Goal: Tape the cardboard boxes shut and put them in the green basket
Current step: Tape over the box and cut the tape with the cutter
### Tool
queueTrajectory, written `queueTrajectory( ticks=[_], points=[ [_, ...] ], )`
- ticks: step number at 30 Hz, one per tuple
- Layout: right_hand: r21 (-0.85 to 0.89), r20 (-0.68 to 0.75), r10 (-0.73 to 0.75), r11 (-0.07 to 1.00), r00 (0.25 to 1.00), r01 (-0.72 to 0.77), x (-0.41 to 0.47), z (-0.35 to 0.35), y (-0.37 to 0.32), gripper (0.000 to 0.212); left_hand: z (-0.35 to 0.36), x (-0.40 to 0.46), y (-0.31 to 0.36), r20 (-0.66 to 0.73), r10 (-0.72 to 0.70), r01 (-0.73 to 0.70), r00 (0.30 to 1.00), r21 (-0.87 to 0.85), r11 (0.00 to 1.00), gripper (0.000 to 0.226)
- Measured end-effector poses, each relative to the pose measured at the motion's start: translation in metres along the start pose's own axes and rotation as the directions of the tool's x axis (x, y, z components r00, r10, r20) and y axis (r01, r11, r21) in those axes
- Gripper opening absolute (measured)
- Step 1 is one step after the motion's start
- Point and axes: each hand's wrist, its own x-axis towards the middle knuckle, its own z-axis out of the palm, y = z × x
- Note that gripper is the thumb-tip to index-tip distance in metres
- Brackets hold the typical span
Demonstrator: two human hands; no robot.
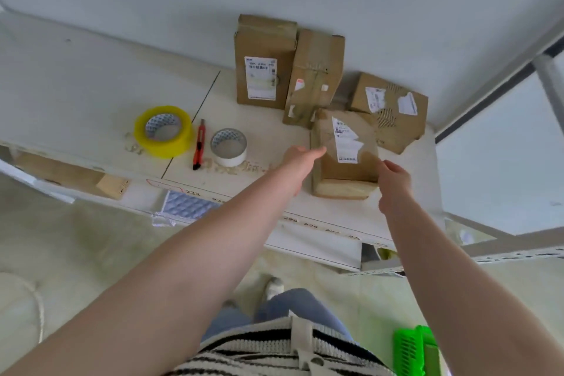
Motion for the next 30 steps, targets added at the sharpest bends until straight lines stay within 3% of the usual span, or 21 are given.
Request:
queueTrajectory(
  ticks=[4,6,9,11,14,17,18,20,21,23,25,28,30],
  points=[
    [-0.057,0.097,-0.033,0.998,0.995,0.039,0.006,0.002,0.006,0.044,0.013,0.016,0.004,0.165,-0.02,0.013,0.986,0.041,0.999,0.054],
    [-0.036,0.066,-0.078,0.996,0.995,0.08,-0.004,-0.003,0.011,0.039,0.017,0.016,0.006,0.219,-0.053,0.053,0.974,0.008,0.999,0.055],
    [0.042,0.012,-0.147,0.988,0.989,0.146,-0.034,-0.013,0.015,0.032,0.022,0.012,0.007,0.132,-0.117,0.119,0.984,-0.009,0.993,0.086],
    [0.07,0.02,-0.209,0.976,0.978,0.207,-0.058,-0.013,0.015,0.029,0.02,0.007,0.007,0.011,-0.106,0.105,0.994,0.087,0.991,0.103],
    [0.066,0.012,-0.306,0.95,0.952,0.304,-0.089,-0.001,0.009,0.029,-0.001,0.001,0.005,-0.052,0.004,0.004,0.999,0.161,0.987,0.09],
    [0.025,-0.026,-0.368,0.929,0.929,0.369,-0.11,0.021,-0.01,0.017,-0.051,-0.002,0.006,0.05,0.064,-0.065,0.997,0.031,0.997,0.07],
    [-0.012,-0.043,-0.379,0.925,0.924,0.379,-0.115,0.03,-0.017,0.023,-0.073,-0.003,0.009,0.09,0.07,-0.071,0.993,0.004,0.997,0.064],
    [-0.06,-0.004,-0.317,0.947,0.949,0.316,-0.129,0.056,-0.028,0.049,-0.123,-0.002,0.013,0.184,0.044,-0.035,0.982,-0.05,0.998,0.058],
    [-0.004,0.1,-0.236,0.971,0.967,0.238,-0.138,0.075,-0.033,0.064,-0.151,0.0,0.015,0.246,0.024,0.001,0.969,-0.103,0.995,0.054],
    [0.195,0.372,-0.077,0.981,0.925,0.003,-0.159,0.124,-0.04,0.076,-0.208,0.002,0.022,0.326,0.008,0.056,0.945,-0.185,0.981,0.039],
    [0.313,0.482,-0.04,0.941,0.875,-0.129,-0.182,0.179,-0.046,0.069,-0.263,0.005,0.032,0.271,0.029,0.016,0.962,-0.164,0.986,0.043],
    [0.342,0.44,-0.088,0.936,0.893,-0.077,-0.211,0.261,-0.053,0.054,-0.333,0.006,0.052,0.063,0.153,-0.153,0.986,-0.001,0.988,0.056],
    [0.295,0.4,-0.126,0.955,0.908,0.003,-0.23,0.307,-0.06,0.047,-0.369,-0.001,0.068,0.047,0.232,-0.232,0.972,-0.01,0.973,0.053]
  ],
)
